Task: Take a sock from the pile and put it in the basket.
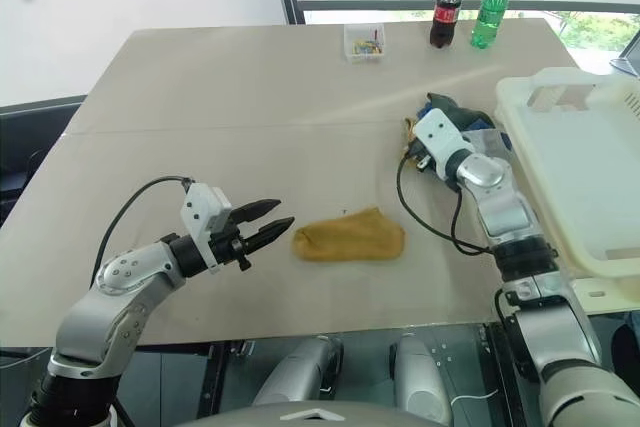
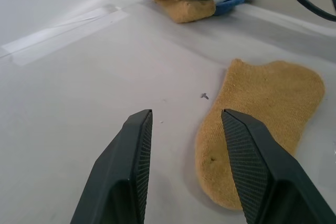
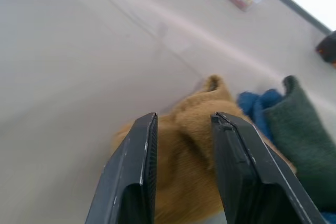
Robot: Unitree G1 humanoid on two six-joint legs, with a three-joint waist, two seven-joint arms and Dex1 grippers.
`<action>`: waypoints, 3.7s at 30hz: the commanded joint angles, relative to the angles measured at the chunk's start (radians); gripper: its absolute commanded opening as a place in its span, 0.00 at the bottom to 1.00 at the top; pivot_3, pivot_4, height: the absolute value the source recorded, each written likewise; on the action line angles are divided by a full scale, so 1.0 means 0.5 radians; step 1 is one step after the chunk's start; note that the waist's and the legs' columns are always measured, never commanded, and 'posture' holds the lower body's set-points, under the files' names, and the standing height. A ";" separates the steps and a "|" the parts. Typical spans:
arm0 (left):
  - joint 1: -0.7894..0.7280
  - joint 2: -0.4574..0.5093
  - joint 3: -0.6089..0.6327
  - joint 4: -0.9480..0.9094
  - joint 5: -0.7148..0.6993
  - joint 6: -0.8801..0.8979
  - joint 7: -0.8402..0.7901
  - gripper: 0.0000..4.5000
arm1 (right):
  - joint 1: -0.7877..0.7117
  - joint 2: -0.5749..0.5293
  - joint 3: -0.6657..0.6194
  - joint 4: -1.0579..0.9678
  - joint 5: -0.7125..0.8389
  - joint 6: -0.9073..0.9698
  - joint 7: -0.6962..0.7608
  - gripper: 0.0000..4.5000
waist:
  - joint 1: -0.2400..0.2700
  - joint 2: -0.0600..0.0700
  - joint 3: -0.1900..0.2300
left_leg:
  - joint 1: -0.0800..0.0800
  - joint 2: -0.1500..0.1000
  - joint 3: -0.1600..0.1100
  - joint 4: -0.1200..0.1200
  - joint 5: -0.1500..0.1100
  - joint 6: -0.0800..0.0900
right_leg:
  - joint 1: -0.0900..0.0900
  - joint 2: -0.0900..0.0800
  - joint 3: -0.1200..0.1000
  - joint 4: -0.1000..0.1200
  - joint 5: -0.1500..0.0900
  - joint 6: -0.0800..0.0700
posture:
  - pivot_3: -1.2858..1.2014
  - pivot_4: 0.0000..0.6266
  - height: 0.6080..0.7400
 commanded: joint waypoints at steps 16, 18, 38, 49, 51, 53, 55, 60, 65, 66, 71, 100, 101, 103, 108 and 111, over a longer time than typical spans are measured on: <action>-0.056 -0.003 -0.014 0.036 0.074 -0.112 -0.008 0.49 | 0.080 -0.025 0.053 -0.035 -0.180 -0.155 -0.048 0.46 | 0.002 0.000 0.000 | 0.001 0.000 0.001 0.001 0.001 -0.001 | 0.000 0.000 0.000 0.001 0.000 0.000 | 0.52 0.24 0.99; -0.042 -0.004 -0.008 0.035 0.075 -0.120 -0.008 0.49 | 0.073 -0.017 0.055 -0.007 -0.191 -0.182 -0.047 0.46 | 0.001 0.000 0.000 | 0.001 0.000 0.001 0.001 0.001 -0.001 | 0.000 0.000 0.000 0.001 0.000 0.000 | 0.52 0.24 0.99; 0.085 -0.058 0.045 -0.012 0.053 -0.226 0.013 0.49 | -0.036 0.168 0.038 0.142 -0.117 -0.196 0.045 0.01 | -0.004 0.000 0.000 | 0.001 0.000 0.000 0.001 0.001 -0.001 | 0.000 0.000 0.001 0.001 0.000 0.000 | 0.52 0.24 0.99; 0.166 -0.057 0.088 -0.052 0.014 -0.224 0.025 0.49 | -0.091 0.636 0.084 0.098 0.206 0.329 0.196 0.01 | -0.009 0.001 -0.001 | 0.003 0.001 0.000 0.001 0.000 0.000 | 0.000 0.001 0.000 0.003 0.000 0.000 | 0.52 0.24 0.99; 0.187 -0.056 0.102 -0.067 0.010 -0.224 0.031 0.49 | -0.120 0.721 0.097 0.065 0.278 0.428 0.236 0.01 | -0.009 0.001 -0.001 | 0.002 0.000 0.000 0.001 0.000 0.000 | 0.000 0.001 0.000 0.003 0.000 0.000 | 0.52 0.24 0.99; 0.210 -0.052 0.117 -0.082 0.005 -0.221 0.036 0.49 | -0.144 0.793 0.125 0.015 0.351 0.514 0.292 0.01 | -0.013 0.001 -0.001 | 0.002 0.000 0.000 0.001 0.000 0.000 | 0.000 0.001 0.000 0.003 0.000 0.000 | 0.52 0.24 0.99; 0.237 -0.048 0.140 -0.110 -0.017 -0.203 0.035 0.49 | -0.144 0.829 0.181 -0.085 0.424 0.633 0.379 0.01 | -0.021 0.001 0.000 | 0.002 0.000 -0.001 0.000 0.000 0.000 | 0.000 0.001 0.000 0.003 0.000 0.000 | 0.52 0.24 0.99; 0.308 -0.038 0.180 -0.177 -0.061 -0.176 0.035 0.49 | -0.092 0.804 0.288 -0.363 0.572 0.856 0.532 0.01 | -0.032 0.001 0.000 | 0.002 0.000 -0.002 0.000 -0.001 0.001 | -0.001 0.001 0.000 0.003 0.000 0.000 | 0.52 0.24 0.99; 0.324 -0.038 0.177 -0.195 -0.067 -0.165 0.039 0.49 | -0.105 0.730 0.352 -0.354 0.508 0.766 0.520 0.01 | -0.032 0.001 -0.001 | 0.003 0.000 -0.003 0.000 -0.001 0.001 | 0.000 0.001 -0.002 0.003 0.000 0.000 | 0.52 0.24 0.99; 0.322 -0.039 0.173 -0.195 -0.065 -0.165 0.040 0.49 | -0.108 0.713 0.367 -0.340 0.487 0.736 0.515 0.01 | -0.034 0.001 -0.001 | 0.003 0.000 -0.003 0.000 -0.001 0.001 | 0.000 0.001 -0.002 0.003 0.000 0.000 | 0.52 0.24 0.99; 0.294 -0.051 0.149 -0.187 -0.057 -0.159 0.051 0.49 | -0.080 0.654 0.403 -0.265 0.412 0.615 0.493 0.01 | -0.046 0.001 -0.001 | 0.003 0.000 -0.002 0.000 -0.001 0.001 | -0.001 0.001 -0.002 0.004 0.000 0.000 | 0.52 0.24 0.99; 0.253 -0.119 0.227 -0.119 -0.106 -0.127 0.163 0.49 | -0.099 0.457 0.271 -0.423 0.489 0.350 0.636 0.62 | -0.046 0.001 -0.001 | 0.003 0.000 -0.002 0.000 -0.001 0.001 | 0.000 0.000 -0.001 0.003 0.000 0.000 | 0.52 0.24 0.99; 0.253 -0.119 0.226 -0.117 -0.103 -0.129 0.164 0.49 | -0.105 0.435 0.298 -0.417 0.445 0.293 0.640 0.62 | -0.046 0.001 -0.001 | 0.003 0.000 -0.002 0.000 -0.001 0.001 | 0.000 0.000 -0.001 0.003 0.000 0.000 | 0.52 0.24 0.99; 0.255 -0.121 0.228 -0.114 -0.099 -0.133 0.166 0.49 | -0.080 0.385 0.372 -0.406 0.364 0.204 0.662 0.62 | -0.046 0.001 -0.001 | 0.003 0.000 -0.003 0.000 -0.001 0.001 | 0.000 0.000 -0.001 0.003 0.000 0.000 | 0.52 0.24 0.99; 0.263 -0.119 0.231 -0.104 -0.090 -0.146 0.161 0.49 | -0.047 0.393 0.445 -0.274 0.228 0.040 0.593 0.62 | -0.047 0.001 -0.001 | 0.003 0.000 -0.002 0.000 -0.001 0.001 | 0.000 -0.001 -0.001 0.003 0.000 0.000 | 0.52 0.24 0.99; 0.266 -0.116 0.234 -0.093 -0.085 -0.156 0.156 0.49 | -0.052 0.381 0.493 -0.134 0.100 -0.133 0.542 0.62 | -0.045 0.001 -0.001 | 0.003 0.000 -0.002 0.001 -0.001 0.001 | 0.000 0.000 -0.001 0.003 0.000 0.000 | 0.52 0.24 0.99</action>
